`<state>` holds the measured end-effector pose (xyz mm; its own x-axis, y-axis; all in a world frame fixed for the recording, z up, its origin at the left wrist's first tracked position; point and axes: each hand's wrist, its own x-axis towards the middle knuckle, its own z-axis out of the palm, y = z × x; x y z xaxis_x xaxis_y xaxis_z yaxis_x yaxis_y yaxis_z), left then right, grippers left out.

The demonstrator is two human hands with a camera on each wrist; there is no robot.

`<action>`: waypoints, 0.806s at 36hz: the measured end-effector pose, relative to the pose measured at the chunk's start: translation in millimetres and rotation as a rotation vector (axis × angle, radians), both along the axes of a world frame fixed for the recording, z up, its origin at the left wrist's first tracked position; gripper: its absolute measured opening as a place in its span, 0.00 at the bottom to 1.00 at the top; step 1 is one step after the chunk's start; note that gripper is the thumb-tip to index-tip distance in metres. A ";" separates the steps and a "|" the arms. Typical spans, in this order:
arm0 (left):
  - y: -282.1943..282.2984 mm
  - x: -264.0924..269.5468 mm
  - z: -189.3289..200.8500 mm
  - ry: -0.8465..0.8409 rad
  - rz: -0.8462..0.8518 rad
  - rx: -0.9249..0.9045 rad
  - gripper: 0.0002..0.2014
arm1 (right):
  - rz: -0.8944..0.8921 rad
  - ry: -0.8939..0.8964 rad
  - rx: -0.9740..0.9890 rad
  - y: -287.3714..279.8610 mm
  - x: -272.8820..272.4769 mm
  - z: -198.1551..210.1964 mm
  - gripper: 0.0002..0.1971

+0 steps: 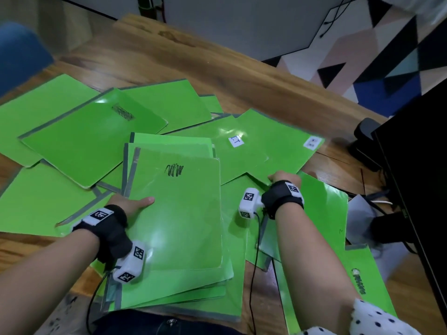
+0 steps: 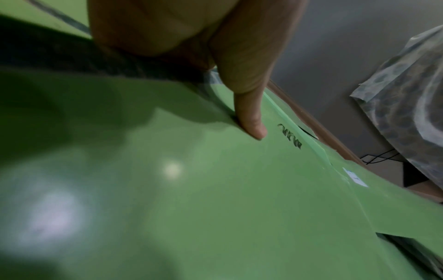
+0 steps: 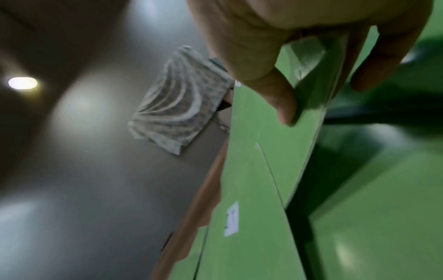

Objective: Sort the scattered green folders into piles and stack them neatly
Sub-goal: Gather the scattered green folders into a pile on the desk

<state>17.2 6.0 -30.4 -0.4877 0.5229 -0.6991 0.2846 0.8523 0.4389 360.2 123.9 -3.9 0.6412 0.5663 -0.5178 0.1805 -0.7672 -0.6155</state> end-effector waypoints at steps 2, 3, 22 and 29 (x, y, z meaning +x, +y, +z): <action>-2.9 0.3 -1.5 -0.006 0.034 0.027 0.50 | -0.107 -0.062 0.167 6.8 3.8 15.3 0.16; -3.9 1.2 -1.5 -0.012 0.048 0.041 0.49 | -0.148 -0.098 0.253 8.0 5.3 26.9 0.16; -11.8 -3.4 9.5 -0.024 0.240 0.354 0.50 | -0.011 -0.393 0.967 -41.5 -17.5 114.1 0.18; -17.0 -16.9 9.8 -0.040 0.335 0.402 0.44 | -0.003 -0.152 0.648 -79.0 -20.1 46.4 0.12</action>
